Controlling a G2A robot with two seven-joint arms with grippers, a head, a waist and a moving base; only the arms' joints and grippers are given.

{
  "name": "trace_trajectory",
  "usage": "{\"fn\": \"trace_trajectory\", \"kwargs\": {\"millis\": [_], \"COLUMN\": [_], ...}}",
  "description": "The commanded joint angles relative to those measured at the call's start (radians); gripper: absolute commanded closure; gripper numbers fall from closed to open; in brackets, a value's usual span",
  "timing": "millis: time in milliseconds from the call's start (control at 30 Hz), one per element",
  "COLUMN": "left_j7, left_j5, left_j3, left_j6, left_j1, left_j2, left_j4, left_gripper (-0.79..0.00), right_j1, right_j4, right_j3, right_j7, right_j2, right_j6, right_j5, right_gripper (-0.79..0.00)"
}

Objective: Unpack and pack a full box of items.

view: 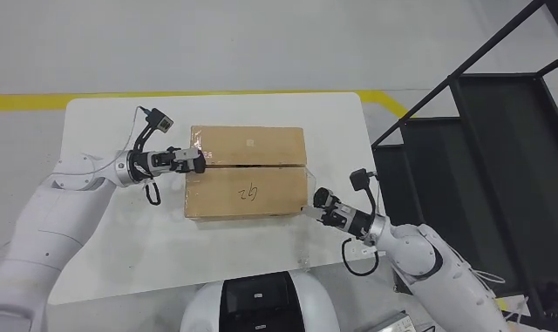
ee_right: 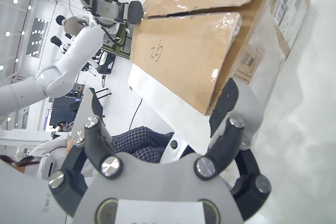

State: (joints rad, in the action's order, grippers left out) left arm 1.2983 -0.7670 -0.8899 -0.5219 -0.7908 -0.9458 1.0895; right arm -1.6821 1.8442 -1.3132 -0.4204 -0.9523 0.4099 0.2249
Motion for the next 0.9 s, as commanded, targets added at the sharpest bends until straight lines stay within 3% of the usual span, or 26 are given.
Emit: {"fn": "trace_trajectory", "kwargs": {"millis": [0,467,867], "left_j7": [0.002,0.015,0.021], "left_j5": [0.000,0.005,0.012], "left_j3": [-0.002,-0.007,-0.008], "left_j6": [0.002,0.015,0.021], "left_j1": [0.000,0.001,0.006], "left_j2": [-0.001,-0.013,-0.025], "left_j4": [-0.002,-0.010,-0.025], "left_gripper": [-0.785,-0.785,-0.785], "right_j1": [0.027,0.148,0.245], "right_j4": [-0.022,-0.106,-0.196], "right_j3": [0.025,0.129,0.194], "right_j7": [-0.005,-0.030,-0.010], "right_j2": [-0.005,-0.029,-0.059], "right_j6": [-0.020,-0.070,-0.153], "right_j5": [0.010,0.108,0.055], "right_gripper": [-0.785,-0.785,-0.785]}}
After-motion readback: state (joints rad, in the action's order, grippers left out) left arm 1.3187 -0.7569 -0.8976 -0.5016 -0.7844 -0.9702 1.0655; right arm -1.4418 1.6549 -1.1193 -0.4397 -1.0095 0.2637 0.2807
